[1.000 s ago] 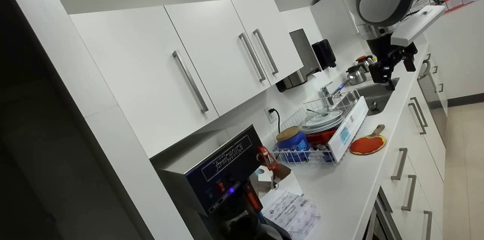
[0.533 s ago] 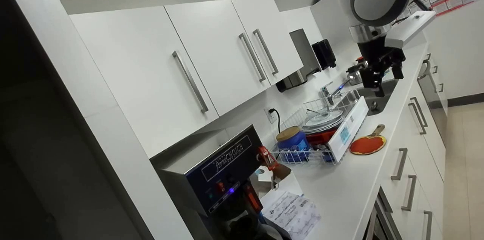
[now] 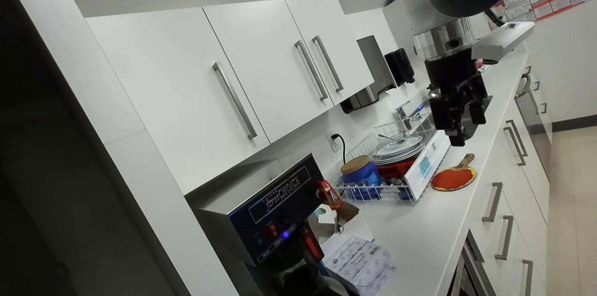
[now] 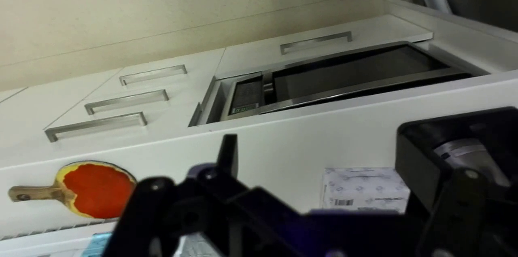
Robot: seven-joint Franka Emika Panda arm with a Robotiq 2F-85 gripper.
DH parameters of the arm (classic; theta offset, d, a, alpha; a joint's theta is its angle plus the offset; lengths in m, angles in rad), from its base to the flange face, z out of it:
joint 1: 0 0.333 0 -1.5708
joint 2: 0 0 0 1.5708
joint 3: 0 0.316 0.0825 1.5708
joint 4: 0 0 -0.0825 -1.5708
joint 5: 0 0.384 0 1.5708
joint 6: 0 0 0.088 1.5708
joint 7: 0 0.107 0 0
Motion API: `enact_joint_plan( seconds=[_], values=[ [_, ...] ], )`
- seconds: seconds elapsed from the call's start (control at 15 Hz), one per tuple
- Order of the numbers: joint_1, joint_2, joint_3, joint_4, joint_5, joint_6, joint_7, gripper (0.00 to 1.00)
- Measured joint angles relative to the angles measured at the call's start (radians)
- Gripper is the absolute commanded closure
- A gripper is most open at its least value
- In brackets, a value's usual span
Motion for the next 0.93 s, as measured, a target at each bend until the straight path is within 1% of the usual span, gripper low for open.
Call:
enact_joint_plan(
  seconds=[0.13,0.2,0.67,0.8,0.93],
  values=[
    [0.034,-0.018,0.036,0.0,0.039,-0.005,0.02,0.0],
    [0.042,-0.023,0.044,-0.001,0.043,-0.006,0.024,0.0],
    [0.047,-0.024,0.053,-0.004,0.048,0.008,0.021,0.0],
    [0.066,-0.02,0.092,-0.004,0.064,0.046,0.026,0.0],
    [0.099,-0.014,0.157,-0.002,0.096,0.1,0.062,0.0]
  ],
)
